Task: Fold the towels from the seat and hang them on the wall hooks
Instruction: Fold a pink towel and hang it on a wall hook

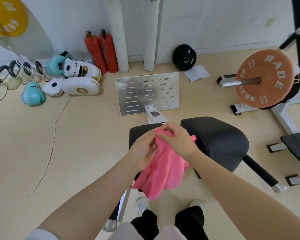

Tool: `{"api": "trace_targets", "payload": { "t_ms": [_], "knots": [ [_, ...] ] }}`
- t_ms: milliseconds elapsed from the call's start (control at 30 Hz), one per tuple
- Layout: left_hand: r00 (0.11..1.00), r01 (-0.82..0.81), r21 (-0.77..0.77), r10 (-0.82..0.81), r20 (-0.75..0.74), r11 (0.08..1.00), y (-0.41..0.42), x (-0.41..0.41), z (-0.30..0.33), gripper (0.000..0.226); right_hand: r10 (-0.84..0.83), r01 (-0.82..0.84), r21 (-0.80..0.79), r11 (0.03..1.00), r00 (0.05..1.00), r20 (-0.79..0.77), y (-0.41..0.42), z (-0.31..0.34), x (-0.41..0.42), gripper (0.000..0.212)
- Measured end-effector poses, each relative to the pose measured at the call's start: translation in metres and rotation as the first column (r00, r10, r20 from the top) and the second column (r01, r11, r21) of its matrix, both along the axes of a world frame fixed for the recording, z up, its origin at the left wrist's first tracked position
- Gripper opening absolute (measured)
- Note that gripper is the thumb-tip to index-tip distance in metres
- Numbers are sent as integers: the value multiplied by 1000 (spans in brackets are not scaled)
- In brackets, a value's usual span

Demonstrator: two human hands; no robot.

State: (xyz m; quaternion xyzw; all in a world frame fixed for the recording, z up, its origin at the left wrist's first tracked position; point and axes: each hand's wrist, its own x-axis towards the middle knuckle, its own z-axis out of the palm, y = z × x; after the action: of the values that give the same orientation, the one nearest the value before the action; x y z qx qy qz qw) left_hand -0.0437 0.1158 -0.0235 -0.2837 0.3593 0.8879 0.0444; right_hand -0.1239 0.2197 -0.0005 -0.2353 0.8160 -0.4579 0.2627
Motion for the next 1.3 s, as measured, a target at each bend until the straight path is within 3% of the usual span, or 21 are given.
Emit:
{"api": "trace_targets", "payload": {
  "t_ms": [133, 233, 467, 533, 667, 767, 867, 933, 1000, 1067, 1233, 1300],
  "knots": [
    [999, 42, -94, -39, 33, 995, 4, 1, 0, 38, -93, 97, 92, 991, 995, -45, -1, -5, 3, 21],
    [999, 40, -185, -39, 9, 982, 5, 3, 3, 31, -116, 127, 142, 982, 990, -80, 1, -5, 3, 24],
    [997, 78, -546, -61, 49, 834, 5, 4, 21, 25, 135, -134, 91, 987, 991, -5, 35, 1, -13, 39],
    [999, 40, -552, -16, 49, 833, 12, 6, 26, 24, 227, -227, 115, 967, 974, 13, 53, 0, -23, 44],
    [990, -92, -442, 132, 59, 892, 28, 3, 37, 17, 344, -306, 320, 897, 936, -69, 94, -8, -37, 40],
    [982, -141, -437, 181, 52, 889, 45, 0, 43, 12, 431, -329, 541, 774, 900, -70, 129, -14, -44, 41],
    [969, -218, -451, 246, 3, 865, 69, 3, 51, 11, 486, -251, 685, 683, 857, -171, 169, -19, -52, 24],
    [959, -258, -502, 283, -28, 826, 80, 10, 51, 15, 481, -83, 741, 667, 807, -342, 187, -18, -58, 26],
    [958, -249, -565, 284, -27, 787, 96, 23, 50, 19, 463, 50, 730, 681, 743, -483, 207, -17, -64, 26],
    [952, -254, -604, 305, -18, 755, 111, 35, 48, 19, 452, 72, 693, 718, 709, -541, 218, -12, -64, 24],
    [894, -407, -558, 440, -83, 723, 141, 64, 51, 19, 436, -22, 575, 818, 675, -595, 237, 6, -48, 20],
    [890, -430, -527, 442, -111, 733, 150, 76, 51, 23, 486, -198, 530, 824, 728, -483, 247, 14, -44, 9]
  ]
}}
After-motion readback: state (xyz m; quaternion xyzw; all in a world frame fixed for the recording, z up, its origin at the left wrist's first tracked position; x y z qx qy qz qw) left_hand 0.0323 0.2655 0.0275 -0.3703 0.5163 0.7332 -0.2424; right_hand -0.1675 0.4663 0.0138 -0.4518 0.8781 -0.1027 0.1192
